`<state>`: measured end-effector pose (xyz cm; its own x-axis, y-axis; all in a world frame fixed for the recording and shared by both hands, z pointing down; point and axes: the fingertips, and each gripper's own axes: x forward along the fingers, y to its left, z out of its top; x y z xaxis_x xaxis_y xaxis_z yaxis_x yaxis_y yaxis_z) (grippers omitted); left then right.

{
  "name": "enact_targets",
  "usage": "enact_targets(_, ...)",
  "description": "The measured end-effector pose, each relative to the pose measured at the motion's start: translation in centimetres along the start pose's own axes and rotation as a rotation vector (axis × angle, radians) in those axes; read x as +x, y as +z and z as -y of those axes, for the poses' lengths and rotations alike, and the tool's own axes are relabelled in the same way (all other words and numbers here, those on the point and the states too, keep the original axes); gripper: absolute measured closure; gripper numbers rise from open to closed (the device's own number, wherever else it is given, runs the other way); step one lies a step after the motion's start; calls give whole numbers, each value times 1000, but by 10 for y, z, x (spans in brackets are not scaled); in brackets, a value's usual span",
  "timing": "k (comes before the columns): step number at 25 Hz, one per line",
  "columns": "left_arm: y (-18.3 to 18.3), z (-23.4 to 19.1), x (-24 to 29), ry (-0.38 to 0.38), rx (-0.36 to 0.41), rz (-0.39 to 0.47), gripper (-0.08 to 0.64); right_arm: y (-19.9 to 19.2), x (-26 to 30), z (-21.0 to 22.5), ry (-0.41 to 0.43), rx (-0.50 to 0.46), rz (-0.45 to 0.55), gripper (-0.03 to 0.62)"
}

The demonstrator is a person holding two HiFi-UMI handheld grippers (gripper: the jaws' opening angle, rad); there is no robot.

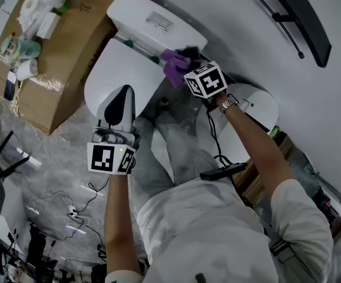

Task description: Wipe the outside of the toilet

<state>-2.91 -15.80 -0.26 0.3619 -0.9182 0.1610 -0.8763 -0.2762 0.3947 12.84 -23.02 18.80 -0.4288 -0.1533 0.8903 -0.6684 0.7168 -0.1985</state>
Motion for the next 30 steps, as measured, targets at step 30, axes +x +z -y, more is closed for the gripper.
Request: enact_targets(30, -69, -179, 36, -328, 121, -107, 554, 130, 142, -72, -317, 408, 346, 457)
